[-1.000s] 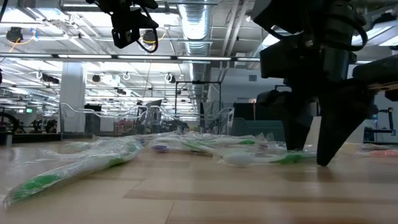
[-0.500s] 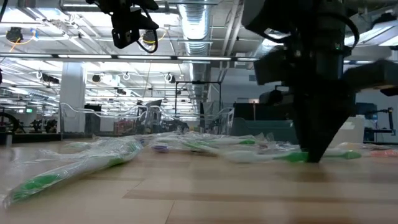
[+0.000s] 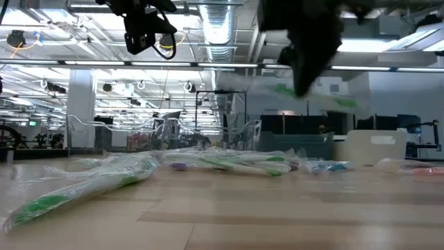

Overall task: Pick & Place Toothbrushes
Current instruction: Put the green toothbrush into the white bin

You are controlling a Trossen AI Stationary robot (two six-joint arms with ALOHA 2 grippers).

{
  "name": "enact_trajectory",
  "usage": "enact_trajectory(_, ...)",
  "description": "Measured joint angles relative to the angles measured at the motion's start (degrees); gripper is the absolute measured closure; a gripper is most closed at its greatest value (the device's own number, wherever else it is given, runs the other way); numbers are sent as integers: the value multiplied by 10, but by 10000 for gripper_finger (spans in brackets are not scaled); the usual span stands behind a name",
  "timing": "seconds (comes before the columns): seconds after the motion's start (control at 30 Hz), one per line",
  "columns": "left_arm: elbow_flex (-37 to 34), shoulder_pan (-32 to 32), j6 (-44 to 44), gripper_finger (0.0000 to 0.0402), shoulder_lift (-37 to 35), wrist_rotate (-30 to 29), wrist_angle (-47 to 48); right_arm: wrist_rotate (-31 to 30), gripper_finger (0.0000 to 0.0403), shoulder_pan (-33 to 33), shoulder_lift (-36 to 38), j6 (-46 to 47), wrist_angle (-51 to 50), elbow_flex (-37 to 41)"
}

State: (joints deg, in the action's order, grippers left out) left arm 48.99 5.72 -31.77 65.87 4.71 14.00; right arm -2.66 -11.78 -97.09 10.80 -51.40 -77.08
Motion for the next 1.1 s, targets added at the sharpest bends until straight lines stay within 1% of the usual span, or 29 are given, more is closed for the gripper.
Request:
enact_trajectory(0.13,0,0,0,257,0,-2,-1,0,396,30,56,64,4,-10)
enact_trajectory(0.23,0,0,0,257,0,-9,-1,0,396,59,98,133,9,-10)
enact_trajectory(0.43,0,0,-1,257,0,-29,-12,0,396,140,172,271,5,-10)
enact_trajectory(0.5,0,0,-1,257,0,-30,-20,4,396,168,192,288,4,-10)
enact_trajectory(0.67,0,0,-1,257,0,-30,-59,27,396,216,225,282,10,-10)
enact_trajectory(0.77,0,-3,-7,257,0,-33,-102,28,396,224,238,279,28,-10)
enact_trajectory(0.87,0,-3,-32,257,0,-30,-138,29,396,223,250,255,64,-10)
enact_trajectory(1.0,0,-3,-60,257,0,-1,-151,29,397,221,265,189,99,-10)
enact_trajectory(1.1,0,-3,-62,257,0,9,-151,27,397,211,274,128,111,-10)
